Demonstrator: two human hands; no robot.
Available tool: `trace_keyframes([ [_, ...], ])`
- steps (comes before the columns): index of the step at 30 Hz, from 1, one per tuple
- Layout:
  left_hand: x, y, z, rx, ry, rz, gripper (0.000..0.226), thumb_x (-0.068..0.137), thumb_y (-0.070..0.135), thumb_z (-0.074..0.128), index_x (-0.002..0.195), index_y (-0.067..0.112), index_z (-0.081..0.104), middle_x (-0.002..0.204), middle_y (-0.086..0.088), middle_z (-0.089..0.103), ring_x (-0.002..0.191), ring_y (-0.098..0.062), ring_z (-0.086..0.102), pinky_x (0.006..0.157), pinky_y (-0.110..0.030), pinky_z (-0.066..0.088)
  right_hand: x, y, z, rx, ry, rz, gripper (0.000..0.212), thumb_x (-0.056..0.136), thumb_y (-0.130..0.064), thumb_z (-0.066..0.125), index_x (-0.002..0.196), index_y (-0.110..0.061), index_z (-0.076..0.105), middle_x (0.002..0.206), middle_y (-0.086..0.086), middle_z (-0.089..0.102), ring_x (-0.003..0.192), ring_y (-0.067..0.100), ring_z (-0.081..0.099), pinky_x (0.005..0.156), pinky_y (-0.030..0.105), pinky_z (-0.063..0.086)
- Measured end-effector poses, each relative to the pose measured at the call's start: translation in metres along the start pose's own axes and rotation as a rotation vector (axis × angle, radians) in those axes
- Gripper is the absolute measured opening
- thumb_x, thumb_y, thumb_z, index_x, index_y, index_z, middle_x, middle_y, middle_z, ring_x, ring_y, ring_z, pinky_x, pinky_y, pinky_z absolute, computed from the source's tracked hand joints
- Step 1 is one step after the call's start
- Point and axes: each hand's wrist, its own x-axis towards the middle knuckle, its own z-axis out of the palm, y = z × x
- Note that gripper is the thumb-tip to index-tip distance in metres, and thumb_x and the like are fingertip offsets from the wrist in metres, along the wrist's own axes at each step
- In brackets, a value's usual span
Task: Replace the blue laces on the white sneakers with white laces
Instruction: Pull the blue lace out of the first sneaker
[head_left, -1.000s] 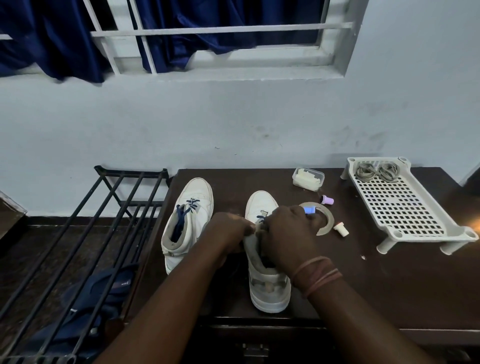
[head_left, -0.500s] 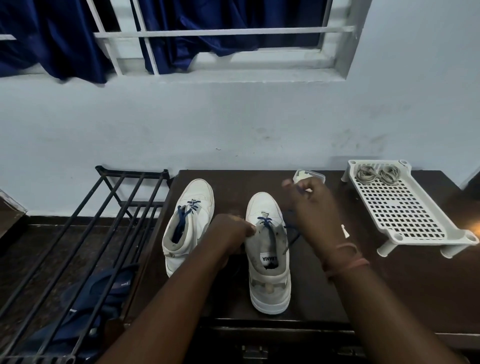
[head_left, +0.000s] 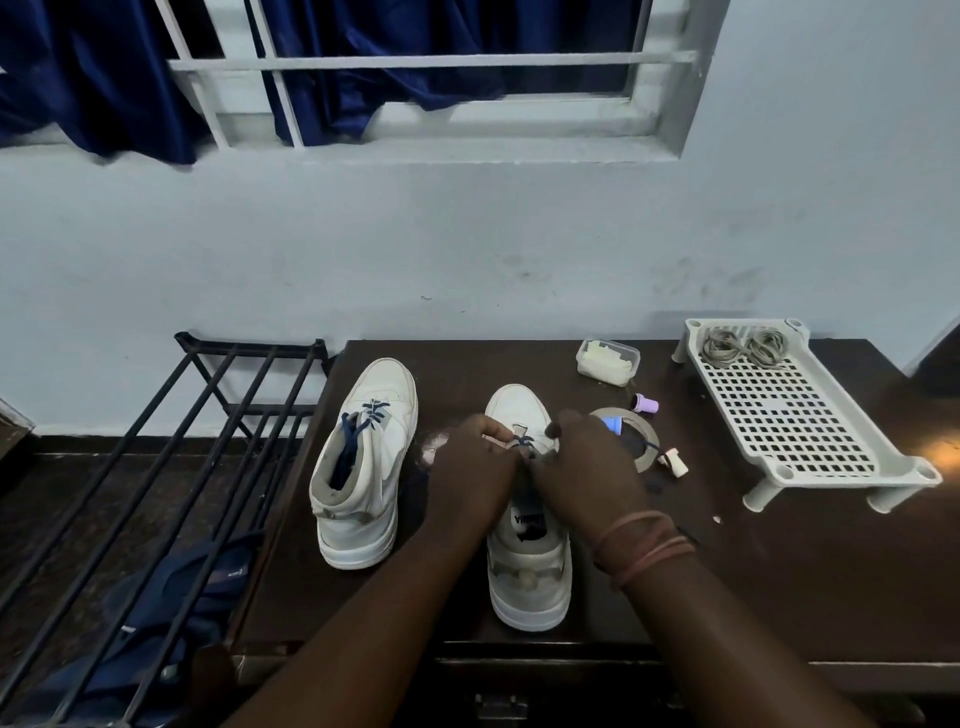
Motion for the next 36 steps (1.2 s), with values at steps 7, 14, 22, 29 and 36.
trace_keyframes([
  [7,0.011,-0.011,-0.018,0.311,-0.001,0.136,0.008,0.082,0.02,0.069,0.086,0.024,0.063,0.084,0.007,0.065,0.086,-0.017,0.06,0.072,-0.032,0.041,0.011,0.025,-0.006,0.071,-0.108,0.134,0.011,0.08,-0.02,0.068,0.072,-0.014,0.069,0.064,-0.001,0.06,0.07,0.019,0.058,0.053,0.021,0.034],
  [14,0.008,-0.009,-0.008,0.679,0.062,0.59,0.032,0.08,0.017,0.053,0.099,0.035,0.071,0.098,0.004,0.059,0.085,-0.021,0.053,0.068,-0.035,0.047,0.013,0.032,-0.003,0.185,-0.157,0.192,0.01,0.078,-0.018,0.067,0.072,-0.011,0.07,0.063,0.006,0.066,0.064,0.024,0.065,0.061,0.028,0.052],
  [22,0.007,-0.006,0.01,0.772,0.145,0.604,0.015,0.081,0.035,0.065,0.075,0.022,0.069,0.083,0.004,0.062,0.079,-0.022,0.056,0.059,-0.031,0.041,0.016,0.03,-0.004,0.222,-0.182,0.197,0.018,0.08,-0.026,0.071,0.072,-0.011,0.066,0.062,0.003,0.062,0.064,0.023,0.064,0.066,0.031,0.056],
  [29,0.01,-0.002,-0.001,0.459,0.338,0.308,0.018,0.078,0.016,0.054,0.094,0.022,0.057,0.097,-0.005,0.062,0.089,-0.029,0.059,0.076,-0.04,0.048,0.019,0.032,-0.004,0.192,-0.193,0.195,0.011,0.084,-0.017,0.065,0.078,-0.008,0.068,0.063,0.001,0.058,0.065,0.021,0.059,0.056,0.023,0.046],
  [36,0.007,0.0,0.007,0.833,0.177,0.614,0.02,0.076,0.048,0.064,0.083,0.032,0.075,0.099,0.011,0.064,0.096,-0.021,0.052,0.076,-0.036,0.039,0.021,0.03,0.004,0.125,-0.169,0.19,0.019,0.084,-0.025,0.066,0.083,-0.006,0.07,0.066,0.005,0.062,0.07,0.022,0.064,0.053,0.021,0.042],
])
